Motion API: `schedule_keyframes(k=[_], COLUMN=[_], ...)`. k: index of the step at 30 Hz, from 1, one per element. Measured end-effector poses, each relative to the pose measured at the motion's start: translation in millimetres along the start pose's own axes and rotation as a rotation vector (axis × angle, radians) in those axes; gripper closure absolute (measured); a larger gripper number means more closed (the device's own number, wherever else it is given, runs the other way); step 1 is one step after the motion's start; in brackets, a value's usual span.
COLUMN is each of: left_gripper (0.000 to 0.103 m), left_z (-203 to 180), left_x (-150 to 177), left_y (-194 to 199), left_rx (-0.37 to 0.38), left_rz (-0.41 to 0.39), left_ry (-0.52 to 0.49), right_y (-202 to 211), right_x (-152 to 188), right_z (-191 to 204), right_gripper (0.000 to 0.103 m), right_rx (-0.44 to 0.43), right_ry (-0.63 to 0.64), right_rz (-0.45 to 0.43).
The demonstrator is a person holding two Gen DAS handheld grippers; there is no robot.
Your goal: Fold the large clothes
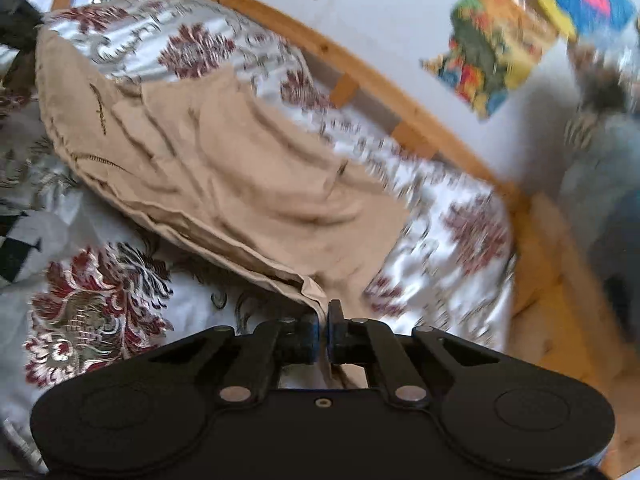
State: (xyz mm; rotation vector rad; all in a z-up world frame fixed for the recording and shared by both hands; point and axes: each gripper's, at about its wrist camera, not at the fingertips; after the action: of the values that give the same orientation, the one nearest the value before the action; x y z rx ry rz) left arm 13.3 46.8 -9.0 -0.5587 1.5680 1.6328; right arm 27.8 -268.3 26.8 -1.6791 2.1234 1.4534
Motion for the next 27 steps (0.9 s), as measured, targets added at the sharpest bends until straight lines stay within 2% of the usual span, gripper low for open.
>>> schedule_keyframes(k=[2, 4, 7, 9, 11, 12, 14, 17, 18, 19, 22, 27], left_gripper=[0.098, 0.098, 0.097, 0.097, 0.097, 0.097, 0.097, 0.097, 0.097, 0.097, 0.097, 0.096], left_z=[5, 12, 22, 30, 38, 41, 49, 57, 58, 59, 59, 60], left_x=[-18, -40, -77, -101, -122, -128, -136, -137, -135, -133, -127, -115], left_y=[0, -11, -47, -80, -118, -134, -171, -221, -235, -247, -277, -297], left_rx=[0.018, 0.021, -0.011, -0.050, -0.072, -0.076, -0.066, -0.058, -0.055, -0.055, -0.068, -0.059], left_rz=[0.006, 0.026, 0.061, 0.108, 0.160, 0.182, 0.240, 0.325, 0.350, 0.375, 0.435, 0.473], left_ry=[0.017, 0.037, 0.027, 0.019, 0.016, 0.016, 0.038, 0.061, 0.070, 0.077, 0.096, 0.135], right_y=[6, -5, -52, -94, -140, -159, -184, -193, -191, -189, -189, -220], right_x=[-13, -32, -59, -69, -79, -80, -83, -73, -65, -56, -29, 12], right_z=[-9, -14, -23, -34, -46, -55, -76, -105, -114, -121, -125, -109], right_gripper=[0.100, 0.099, 0.098, 0.097, 0.087, 0.080, 0.071, 0.046, 0.029, 0.017, 0.013, 0.013], right_rx=[0.041, 0.066, 0.121, 0.134, 0.140, 0.110, 0.044, -0.016, -0.033, -0.048, -0.076, -0.076], right_ry=[0.014, 0.005, 0.012, -0.028, -0.056, -0.090, -0.206, -0.460, -0.544, -0.622, -0.781, -0.972], right_rz=[-0.037, -0.046, -0.024, -0.004, 0.007, 0.009, 0.013, -0.057, -0.085, -0.120, -0.158, -0.064])
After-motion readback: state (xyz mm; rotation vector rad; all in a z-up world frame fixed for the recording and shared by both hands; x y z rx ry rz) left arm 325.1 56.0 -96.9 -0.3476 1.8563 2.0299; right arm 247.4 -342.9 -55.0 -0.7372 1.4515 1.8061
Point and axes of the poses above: each gripper's, at about its wrist camera, not at the fingertips, and y roughly against the way its jaws point, z to its left, x to its underside, and after that the axes turned 5 degrees about z, right-handed
